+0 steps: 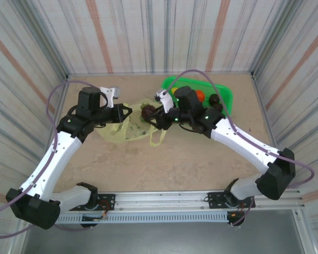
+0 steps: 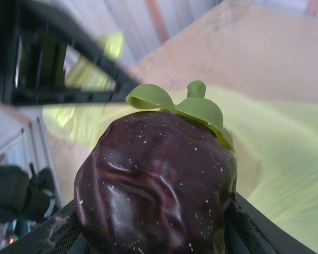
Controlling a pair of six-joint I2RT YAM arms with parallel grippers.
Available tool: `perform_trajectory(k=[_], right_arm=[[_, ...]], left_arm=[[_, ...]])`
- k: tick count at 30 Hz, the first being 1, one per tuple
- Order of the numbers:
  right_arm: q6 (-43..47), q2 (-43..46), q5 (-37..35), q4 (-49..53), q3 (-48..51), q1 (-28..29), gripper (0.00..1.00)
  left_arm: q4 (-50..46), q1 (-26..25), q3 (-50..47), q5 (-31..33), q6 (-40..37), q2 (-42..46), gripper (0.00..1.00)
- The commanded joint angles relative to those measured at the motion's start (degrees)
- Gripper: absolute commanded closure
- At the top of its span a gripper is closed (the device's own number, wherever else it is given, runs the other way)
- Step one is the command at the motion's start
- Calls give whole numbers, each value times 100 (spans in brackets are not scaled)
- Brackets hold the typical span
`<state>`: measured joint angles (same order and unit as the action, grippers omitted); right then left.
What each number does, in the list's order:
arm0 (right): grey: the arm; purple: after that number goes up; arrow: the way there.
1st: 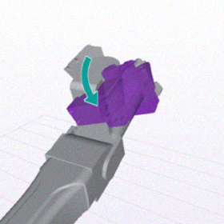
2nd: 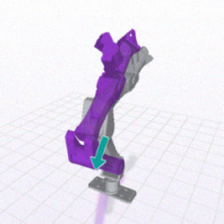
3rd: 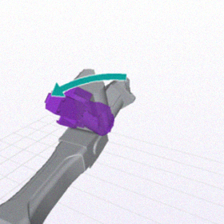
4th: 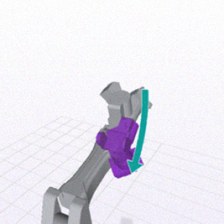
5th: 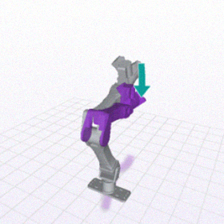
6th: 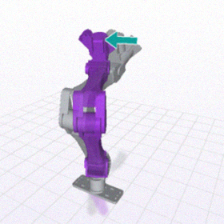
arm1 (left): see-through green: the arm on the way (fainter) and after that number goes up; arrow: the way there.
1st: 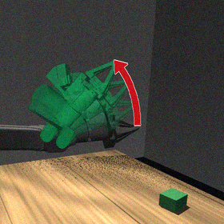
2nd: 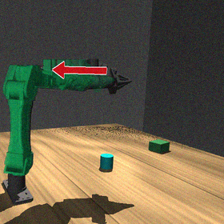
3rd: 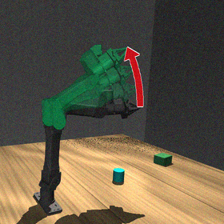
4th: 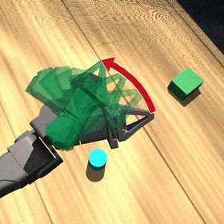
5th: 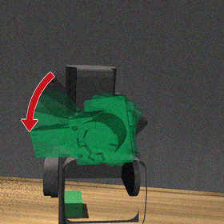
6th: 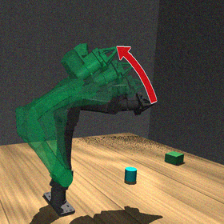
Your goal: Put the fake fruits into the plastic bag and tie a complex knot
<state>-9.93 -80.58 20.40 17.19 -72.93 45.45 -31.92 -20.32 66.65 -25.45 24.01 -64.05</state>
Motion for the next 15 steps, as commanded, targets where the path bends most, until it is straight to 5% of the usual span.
perform_trajectory(k=[1,12,15], right_arm=[[115,-286,-339,132,142,343,50],[-116,-2414,-1289,138,-1266,461,49],[-269,-3113,-1503,347,-2025,438,40]], left_arm=[[-54,0,207,42,-54,172,100],[-93,10,230,104,-124,456,100],[-205,12,376,131,-192,396,100]])
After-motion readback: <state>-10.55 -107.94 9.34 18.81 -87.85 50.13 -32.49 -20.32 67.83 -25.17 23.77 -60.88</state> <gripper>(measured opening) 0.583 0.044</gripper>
